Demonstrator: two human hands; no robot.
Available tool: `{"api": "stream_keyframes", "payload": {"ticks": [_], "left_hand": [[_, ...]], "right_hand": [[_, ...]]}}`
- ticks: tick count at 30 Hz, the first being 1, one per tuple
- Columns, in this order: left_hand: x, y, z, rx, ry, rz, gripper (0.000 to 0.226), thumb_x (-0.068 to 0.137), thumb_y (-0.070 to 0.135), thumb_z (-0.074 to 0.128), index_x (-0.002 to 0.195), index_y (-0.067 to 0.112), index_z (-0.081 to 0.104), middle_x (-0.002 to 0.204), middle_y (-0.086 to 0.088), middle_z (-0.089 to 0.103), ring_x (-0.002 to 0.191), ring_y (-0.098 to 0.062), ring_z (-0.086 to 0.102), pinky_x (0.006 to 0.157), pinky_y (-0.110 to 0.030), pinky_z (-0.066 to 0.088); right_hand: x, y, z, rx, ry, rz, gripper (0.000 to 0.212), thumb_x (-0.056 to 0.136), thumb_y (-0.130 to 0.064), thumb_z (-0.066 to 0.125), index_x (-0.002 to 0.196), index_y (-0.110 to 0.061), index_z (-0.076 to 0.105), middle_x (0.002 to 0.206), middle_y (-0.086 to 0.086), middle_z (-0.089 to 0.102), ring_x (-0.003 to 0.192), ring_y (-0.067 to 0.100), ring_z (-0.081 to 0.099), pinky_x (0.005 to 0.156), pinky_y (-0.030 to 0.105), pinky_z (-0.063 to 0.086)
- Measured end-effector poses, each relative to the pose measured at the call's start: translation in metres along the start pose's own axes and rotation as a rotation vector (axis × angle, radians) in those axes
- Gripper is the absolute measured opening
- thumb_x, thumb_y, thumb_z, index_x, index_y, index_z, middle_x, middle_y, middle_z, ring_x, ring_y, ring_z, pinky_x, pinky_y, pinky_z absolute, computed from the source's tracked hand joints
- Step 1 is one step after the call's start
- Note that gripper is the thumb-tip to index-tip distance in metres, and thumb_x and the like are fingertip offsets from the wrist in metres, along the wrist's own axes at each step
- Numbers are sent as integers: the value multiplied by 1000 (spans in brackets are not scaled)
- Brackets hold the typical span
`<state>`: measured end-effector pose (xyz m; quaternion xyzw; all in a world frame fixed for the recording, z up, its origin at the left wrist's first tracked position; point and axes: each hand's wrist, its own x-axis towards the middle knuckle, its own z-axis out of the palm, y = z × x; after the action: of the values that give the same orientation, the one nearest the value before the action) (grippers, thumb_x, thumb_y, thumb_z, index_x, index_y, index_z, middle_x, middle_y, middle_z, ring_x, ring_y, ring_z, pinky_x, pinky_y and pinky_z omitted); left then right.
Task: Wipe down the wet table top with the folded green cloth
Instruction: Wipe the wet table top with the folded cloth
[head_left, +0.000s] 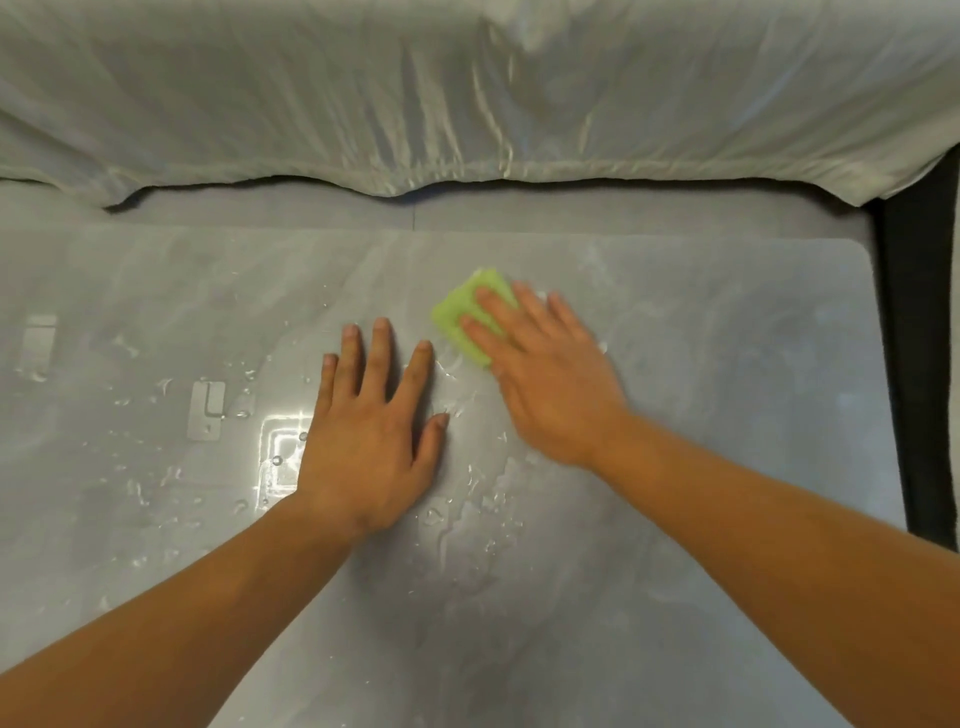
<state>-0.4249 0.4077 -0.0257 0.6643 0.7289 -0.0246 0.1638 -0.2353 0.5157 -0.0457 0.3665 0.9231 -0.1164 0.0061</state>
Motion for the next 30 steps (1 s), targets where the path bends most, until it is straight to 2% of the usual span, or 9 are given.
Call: {"api": "stream_keyframes", "payload": {"ticks": [4, 6, 12, 14, 18, 19, 24, 27, 30], "left_hand": [[-1, 1, 4, -11, 23, -23, 76, 98, 53, 28, 155, 4, 21, 166, -18, 7, 153, -39, -1, 124, -54, 6], [-2, -1, 7, -26, 26, -12, 78, 98, 55, 26, 156, 4, 18, 167, -17, 3, 153, -37, -5, 124, -52, 3], [-8, -18, -2, -121, 39, 9, 84, 94, 60, 34, 158, 12, 10, 167, -13, -2, 154, -27, -11, 124, -41, -7], [-15, -19, -5, -103, 40, -31, 85, 92, 64, 34, 159, 16, 9, 167, -15, -5, 153, -30, -15, 123, -44, -10], [-23, -17, 1, -71, -6, -65, 89, 90, 67, 31, 159, 18, 6, 166, -15, -11, 152, -34, -17, 122, -46, -11], [-22, -17, 1, -72, -6, -69, 90, 89, 68, 31, 159, 17, 6, 166, -16, -12, 152, -35, -18, 122, -46, -10], [-23, -23, -1, -71, -20, -46, 99, 86, 74, 35, 159, 18, 3, 166, -12, -16, 151, -32, -21, 122, -44, -10], [-24, -26, -4, -85, -26, -40, 105, 84, 77, 41, 159, 15, 2, 166, -9, -16, 151, -28, -21, 121, -40, -13], [-24, -27, -3, -83, -29, -36, 107, 82, 80, 40, 158, 15, 1, 166, -9, -16, 151, -29, -21, 122, -42, -11]], "right_hand": [[52, 15, -11, 66, 61, 358, 59, 99, -22, 38, 156, -25, 23, 166, 4, 14, 152, 35, 12, 123, 52, 10], [58, -6, -7, 43, 93, 396, 62, 98, -22, 39, 157, -24, 20, 167, 4, 12, 152, 36, 9, 123, 52, 7], [7, -30, 5, -13, -4, -71, 62, 97, -23, 43, 156, -27, 24, 166, 1, 17, 152, 32, 13, 123, 51, 14], [20, -12, 1, -47, 10, -31, 63, 96, -21, 42, 156, -27, 24, 165, 1, 18, 152, 32, 15, 122, 52, 14], [59, -33, -2, 18, 62, 319, 65, 96, -21, 42, 157, -26, 20, 167, 2, 11, 152, 35, 9, 123, 53, 9], [56, -46, 1, 9, 77, 310, 67, 95, -22, 42, 157, -26, 19, 167, 2, 11, 152, 36, 8, 123, 53, 9], [-7, -46, 6, -35, -52, -87, 67, 92, -23, 37, 157, -29, 20, 166, -1, 14, 153, 32, 11, 122, 52, 13], [7, -7, -1, -48, 0, 101, 62, 94, -21, 37, 155, -27, 27, 165, 3, 20, 150, 36, 19, 120, 57, 18], [25, 0, -6, 18, 62, 339, 59, 98, -19, 39, 156, -25, 25, 166, 4, 16, 151, 37, 15, 121, 55, 12]]}}
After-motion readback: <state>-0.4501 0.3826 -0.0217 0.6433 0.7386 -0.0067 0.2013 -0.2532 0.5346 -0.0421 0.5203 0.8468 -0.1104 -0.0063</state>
